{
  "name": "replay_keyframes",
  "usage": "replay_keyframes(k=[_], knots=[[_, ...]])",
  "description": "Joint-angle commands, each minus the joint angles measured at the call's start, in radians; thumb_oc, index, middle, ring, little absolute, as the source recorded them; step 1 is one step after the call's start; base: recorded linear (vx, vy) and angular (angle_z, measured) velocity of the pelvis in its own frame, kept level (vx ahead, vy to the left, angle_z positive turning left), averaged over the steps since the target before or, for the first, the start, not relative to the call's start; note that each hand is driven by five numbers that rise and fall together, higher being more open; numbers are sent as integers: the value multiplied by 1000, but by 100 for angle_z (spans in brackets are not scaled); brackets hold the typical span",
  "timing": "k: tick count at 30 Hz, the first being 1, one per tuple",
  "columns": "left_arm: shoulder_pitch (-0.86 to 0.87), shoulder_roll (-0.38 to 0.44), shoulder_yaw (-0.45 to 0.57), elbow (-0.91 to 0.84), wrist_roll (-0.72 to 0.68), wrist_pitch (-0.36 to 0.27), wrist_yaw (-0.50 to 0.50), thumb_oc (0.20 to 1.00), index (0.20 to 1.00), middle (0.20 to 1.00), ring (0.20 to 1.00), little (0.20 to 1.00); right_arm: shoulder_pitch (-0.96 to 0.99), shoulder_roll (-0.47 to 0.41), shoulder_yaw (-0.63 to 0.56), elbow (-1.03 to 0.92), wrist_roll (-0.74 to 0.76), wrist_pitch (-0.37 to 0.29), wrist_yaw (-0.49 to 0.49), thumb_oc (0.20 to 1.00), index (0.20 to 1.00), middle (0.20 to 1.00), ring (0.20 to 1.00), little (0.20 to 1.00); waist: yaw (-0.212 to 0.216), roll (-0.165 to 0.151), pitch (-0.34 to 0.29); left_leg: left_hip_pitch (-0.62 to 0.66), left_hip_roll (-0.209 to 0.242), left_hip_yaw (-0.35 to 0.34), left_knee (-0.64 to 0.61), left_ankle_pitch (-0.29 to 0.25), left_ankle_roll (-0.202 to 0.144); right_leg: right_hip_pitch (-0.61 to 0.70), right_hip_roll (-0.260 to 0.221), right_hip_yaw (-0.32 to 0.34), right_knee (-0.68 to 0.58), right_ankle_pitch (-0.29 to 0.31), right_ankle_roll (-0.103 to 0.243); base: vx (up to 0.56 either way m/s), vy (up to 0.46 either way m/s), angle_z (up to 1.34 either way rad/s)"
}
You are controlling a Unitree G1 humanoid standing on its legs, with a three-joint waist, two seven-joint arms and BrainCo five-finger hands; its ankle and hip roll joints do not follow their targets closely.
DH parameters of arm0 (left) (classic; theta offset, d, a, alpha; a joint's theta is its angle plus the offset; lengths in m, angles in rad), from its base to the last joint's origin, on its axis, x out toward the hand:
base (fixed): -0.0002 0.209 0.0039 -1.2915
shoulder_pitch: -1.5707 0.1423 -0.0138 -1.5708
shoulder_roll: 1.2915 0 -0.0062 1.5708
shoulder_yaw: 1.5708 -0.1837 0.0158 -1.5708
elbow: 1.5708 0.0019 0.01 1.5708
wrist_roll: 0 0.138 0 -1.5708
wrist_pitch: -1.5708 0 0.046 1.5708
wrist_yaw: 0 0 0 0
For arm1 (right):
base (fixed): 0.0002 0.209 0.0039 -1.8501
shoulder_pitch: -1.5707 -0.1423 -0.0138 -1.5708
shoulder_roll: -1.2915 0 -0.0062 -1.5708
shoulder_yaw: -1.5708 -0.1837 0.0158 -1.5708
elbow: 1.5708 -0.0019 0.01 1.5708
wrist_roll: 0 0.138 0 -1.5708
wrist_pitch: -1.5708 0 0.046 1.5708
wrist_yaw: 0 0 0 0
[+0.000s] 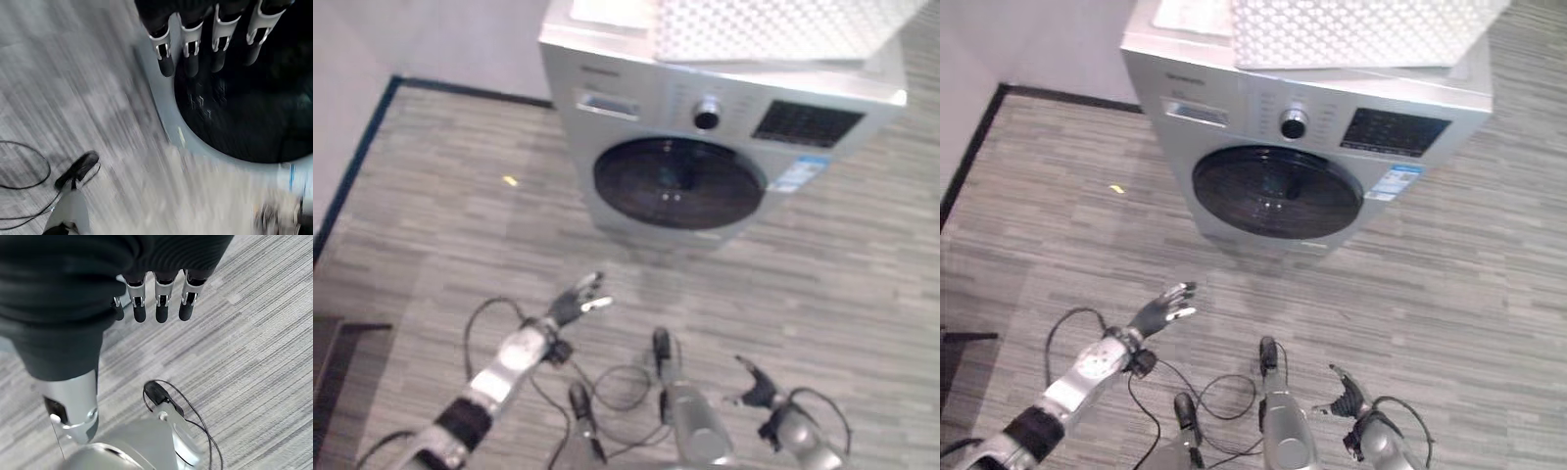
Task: Grab the laundry basket,head to the washer,open it,put in the laundry and shut it.
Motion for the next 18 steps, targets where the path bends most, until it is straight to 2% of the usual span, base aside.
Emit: replay_keyframes(k=[1, 5, 6, 11, 14, 18], knots=[[69, -1, 76, 25, -119, -64, -55, 1000, 1000, 1000, 1000, 1000, 42, -9, -32, 36, 19, -41, 20, 1000, 1000, 1000, 1000, 1000, 28, -25, -52, 81, 12, -30, 66, -100, 23, -17, -74, 23, 111, -90, 98, 18, -3, 10], [152, -10, 158, 131, -104, -77, -63, 1000, 1000, 1000, 1000, 1000, 48, 3, -47, 83, 33, -49, 32, 1000, 1000, 1000, 1000, 1000, 48, -33, -74, 89, 7, -49, 70, -86, 25, 25, -79, 17, 86, -80, 99, 42, -5, 23], [194, -28, 213, 211, -68, -96, -40, 1000, 1000, 1000, 1000, 1000, 50, 12, -61, 106, 48, -58, 34, 1000, 1000, 1000, 1000, 1000, 68, -32, -87, 107, 7, -61, 70, -83, 25, 62, -76, 9, 70, -80, 101, 45, 12, 11], [245, -102, 354, 384, 2, -140, 49, 1000, 1000, 1000, 1000, 1000, 28, 65, -89, 222, 78, -61, 12, 1000, 1000, 1000, 1000, 1000, 105, -42, -122, 145, -4, -95, 65, -58, 30, 141, -82, -12, 45, -78, 101, 37, 17, 21], [254, -137, 390, 449, 10, -139, 72, 1000, 1000, 1000, 1000, 1000, 15, 83, -98, 262, 89, -60, 5, 1000, 1000, 1000, 1000, 1000, 112, -45, -130, 163, -7, -106, 63, -57, 32, 171, -85, -23, 38, -81, 102, 4, 17, 13], [226, -212, 441, 641, 31, -119, 117, 1000, 1000, 1000, 1000, 1000, -27, 134, -104, 400, 123, -46, -12, 1000, 1000, 1000, 1000, 1000, 132, -49, -153, 191, -10, -127, 56, -63, 32, 223, -94, -48, 26, -92, 103, 12, 24, 20]])
